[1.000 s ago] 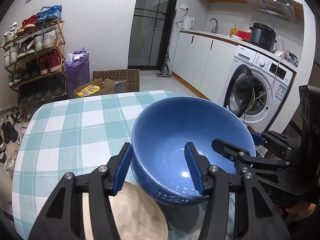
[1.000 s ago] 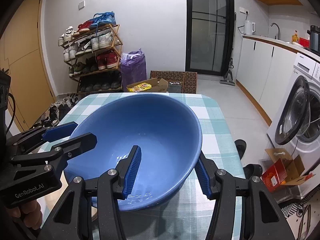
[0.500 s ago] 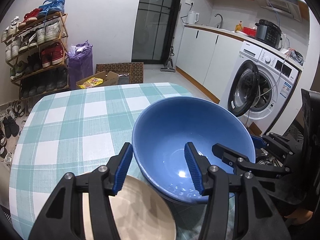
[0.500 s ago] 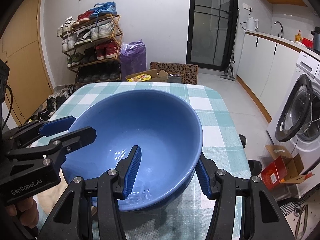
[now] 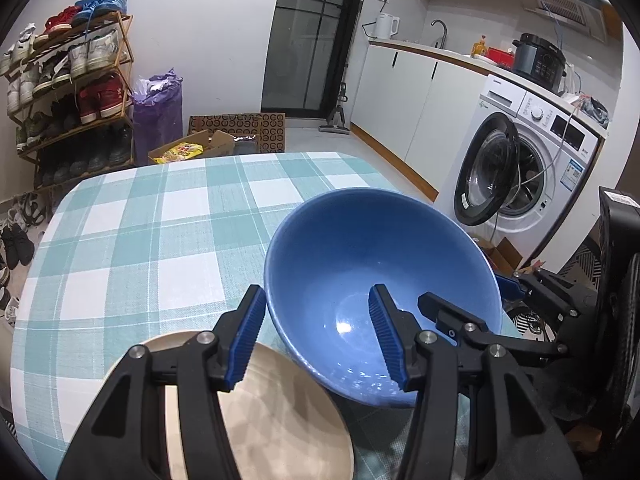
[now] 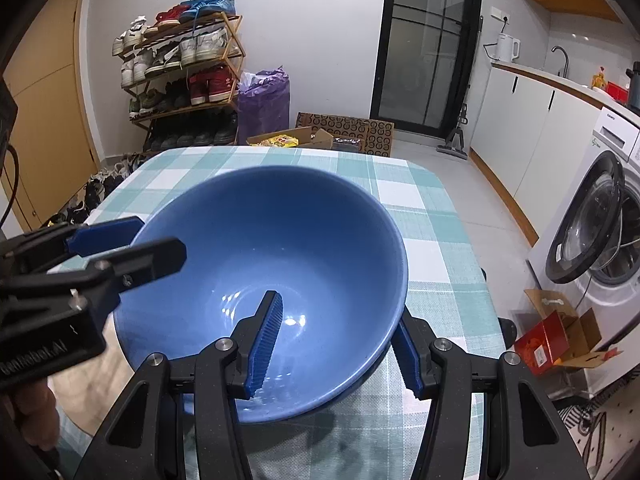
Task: Organize plates and bowls
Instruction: 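Lower the held blue bowl into the other blue bowl with both grippers, then close both grippers on the rim of the nested blue bowls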
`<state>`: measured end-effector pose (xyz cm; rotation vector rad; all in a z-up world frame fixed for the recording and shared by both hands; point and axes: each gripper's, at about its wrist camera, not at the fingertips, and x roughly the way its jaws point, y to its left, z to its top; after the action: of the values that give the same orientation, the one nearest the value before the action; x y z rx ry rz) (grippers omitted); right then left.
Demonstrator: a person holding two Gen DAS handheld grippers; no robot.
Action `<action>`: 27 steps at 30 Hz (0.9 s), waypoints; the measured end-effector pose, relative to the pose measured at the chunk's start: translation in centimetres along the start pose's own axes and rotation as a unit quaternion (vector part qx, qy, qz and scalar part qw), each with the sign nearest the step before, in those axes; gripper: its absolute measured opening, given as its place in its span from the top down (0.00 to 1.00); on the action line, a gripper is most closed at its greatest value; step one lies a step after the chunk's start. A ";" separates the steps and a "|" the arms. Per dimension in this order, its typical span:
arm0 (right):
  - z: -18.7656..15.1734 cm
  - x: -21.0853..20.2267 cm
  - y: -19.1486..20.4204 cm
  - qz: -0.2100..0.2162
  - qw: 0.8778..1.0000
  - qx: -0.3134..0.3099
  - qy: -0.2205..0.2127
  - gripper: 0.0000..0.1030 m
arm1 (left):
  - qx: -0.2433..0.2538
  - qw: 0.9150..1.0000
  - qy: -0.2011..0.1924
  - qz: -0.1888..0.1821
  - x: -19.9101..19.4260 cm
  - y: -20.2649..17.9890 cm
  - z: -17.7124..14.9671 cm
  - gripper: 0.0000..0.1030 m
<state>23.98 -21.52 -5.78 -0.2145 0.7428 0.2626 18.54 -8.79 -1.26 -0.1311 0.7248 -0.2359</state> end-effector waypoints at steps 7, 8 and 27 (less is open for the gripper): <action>-0.2 0.3 0.1 -0.009 1.000 -0.015 0.000 0.39 | 0.003 1.000 0.014 0.001 0.6 -0.1 -0.4 0.47; -0.3 0.5 0.3 -0.012 1.000 -0.022 0.005 0.38 | 0.005 1.000 0.013 0.005 0.6 -0.2 -0.5 0.47; -1.0 0.1 -5.6 0.057 0.997 0.049 0.004 0.22 | -0.027 0.999 0.026 0.031 1.4 1.7 -0.1 0.26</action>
<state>25.15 -27.12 -6.06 -0.0807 0.7755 0.3337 19.80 -7.50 -2.60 -0.1540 0.7856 -0.1616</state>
